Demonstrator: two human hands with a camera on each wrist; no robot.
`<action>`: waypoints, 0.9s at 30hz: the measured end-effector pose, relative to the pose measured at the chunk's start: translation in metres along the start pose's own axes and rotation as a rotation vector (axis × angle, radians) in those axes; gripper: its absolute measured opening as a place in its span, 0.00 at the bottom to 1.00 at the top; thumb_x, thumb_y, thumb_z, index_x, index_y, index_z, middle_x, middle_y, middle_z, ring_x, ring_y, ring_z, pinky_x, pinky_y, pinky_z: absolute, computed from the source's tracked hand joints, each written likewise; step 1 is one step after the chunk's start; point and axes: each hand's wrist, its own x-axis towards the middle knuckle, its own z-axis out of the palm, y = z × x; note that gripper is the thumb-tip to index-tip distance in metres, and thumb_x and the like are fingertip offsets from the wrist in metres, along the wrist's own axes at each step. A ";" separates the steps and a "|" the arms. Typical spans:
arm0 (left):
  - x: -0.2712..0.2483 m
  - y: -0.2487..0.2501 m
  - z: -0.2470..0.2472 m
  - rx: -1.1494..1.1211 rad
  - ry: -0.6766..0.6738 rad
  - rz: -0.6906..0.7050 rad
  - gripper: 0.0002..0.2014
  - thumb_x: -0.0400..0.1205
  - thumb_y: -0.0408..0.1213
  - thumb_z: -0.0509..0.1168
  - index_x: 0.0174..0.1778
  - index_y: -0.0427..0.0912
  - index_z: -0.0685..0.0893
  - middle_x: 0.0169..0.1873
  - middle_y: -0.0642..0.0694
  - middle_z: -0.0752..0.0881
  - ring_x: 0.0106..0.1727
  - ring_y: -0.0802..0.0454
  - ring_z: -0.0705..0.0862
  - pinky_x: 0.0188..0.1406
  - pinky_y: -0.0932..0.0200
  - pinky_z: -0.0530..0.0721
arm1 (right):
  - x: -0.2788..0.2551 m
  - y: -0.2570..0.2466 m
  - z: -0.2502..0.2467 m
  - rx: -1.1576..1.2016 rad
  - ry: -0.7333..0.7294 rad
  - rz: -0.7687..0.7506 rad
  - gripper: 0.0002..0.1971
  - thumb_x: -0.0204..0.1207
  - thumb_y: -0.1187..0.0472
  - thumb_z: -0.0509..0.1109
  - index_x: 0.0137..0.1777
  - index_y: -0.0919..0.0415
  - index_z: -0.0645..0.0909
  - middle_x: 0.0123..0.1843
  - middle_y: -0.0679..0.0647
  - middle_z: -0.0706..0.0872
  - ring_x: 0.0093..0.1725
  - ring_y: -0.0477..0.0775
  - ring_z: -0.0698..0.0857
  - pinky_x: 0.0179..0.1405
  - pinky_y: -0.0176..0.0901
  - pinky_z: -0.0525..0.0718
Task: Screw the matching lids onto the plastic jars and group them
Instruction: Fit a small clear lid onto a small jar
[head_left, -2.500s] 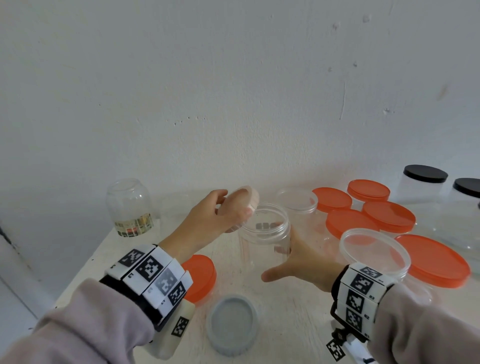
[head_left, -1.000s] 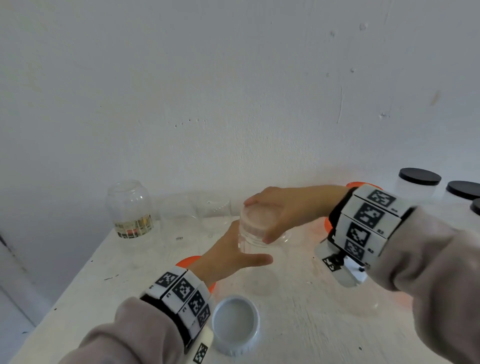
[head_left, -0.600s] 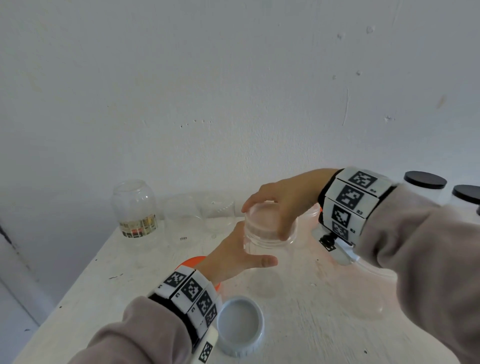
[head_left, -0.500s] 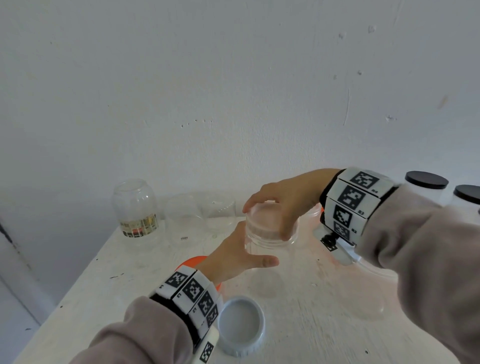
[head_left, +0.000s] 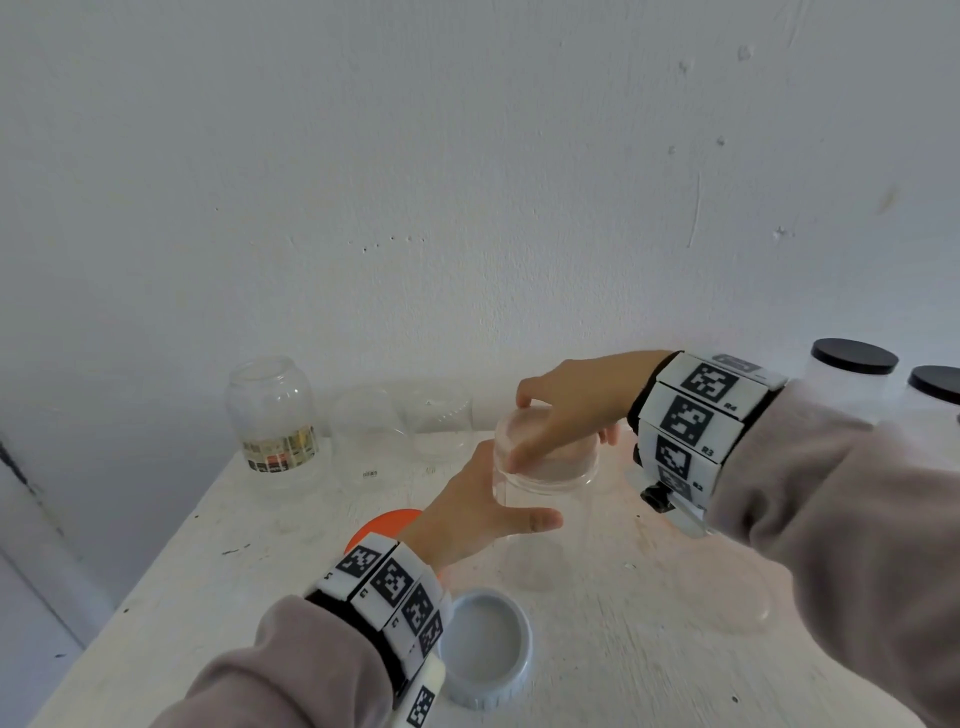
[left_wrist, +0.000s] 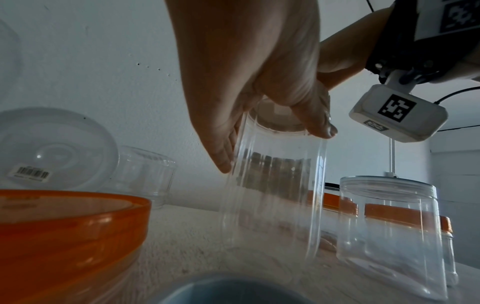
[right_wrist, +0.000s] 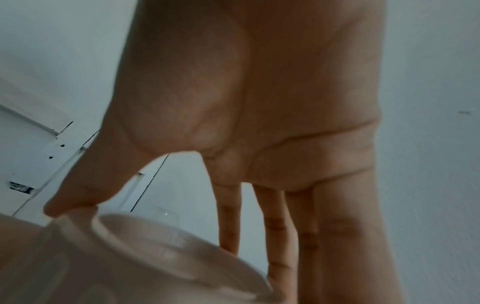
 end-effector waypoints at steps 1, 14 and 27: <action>0.000 0.000 0.000 0.004 0.002 -0.002 0.33 0.67 0.50 0.79 0.60 0.75 0.66 0.55 0.81 0.76 0.57 0.86 0.72 0.49 0.84 0.72 | 0.000 0.000 0.000 -0.011 -0.008 0.005 0.43 0.61 0.21 0.65 0.74 0.41 0.65 0.39 0.40 0.75 0.31 0.40 0.77 0.28 0.37 0.71; -0.002 0.001 0.001 0.027 0.010 -0.006 0.32 0.68 0.48 0.79 0.57 0.75 0.65 0.48 0.89 0.74 0.52 0.90 0.71 0.44 0.89 0.69 | 0.003 -0.004 0.003 0.011 0.014 0.015 0.41 0.62 0.22 0.66 0.72 0.42 0.67 0.45 0.42 0.75 0.30 0.40 0.77 0.29 0.38 0.72; -0.003 0.006 0.002 0.028 0.000 0.025 0.30 0.69 0.46 0.78 0.58 0.72 0.67 0.50 0.87 0.76 0.54 0.89 0.71 0.47 0.89 0.68 | -0.004 -0.003 -0.007 0.041 -0.057 -0.068 0.35 0.70 0.32 0.69 0.76 0.39 0.66 0.64 0.45 0.74 0.39 0.40 0.78 0.38 0.37 0.75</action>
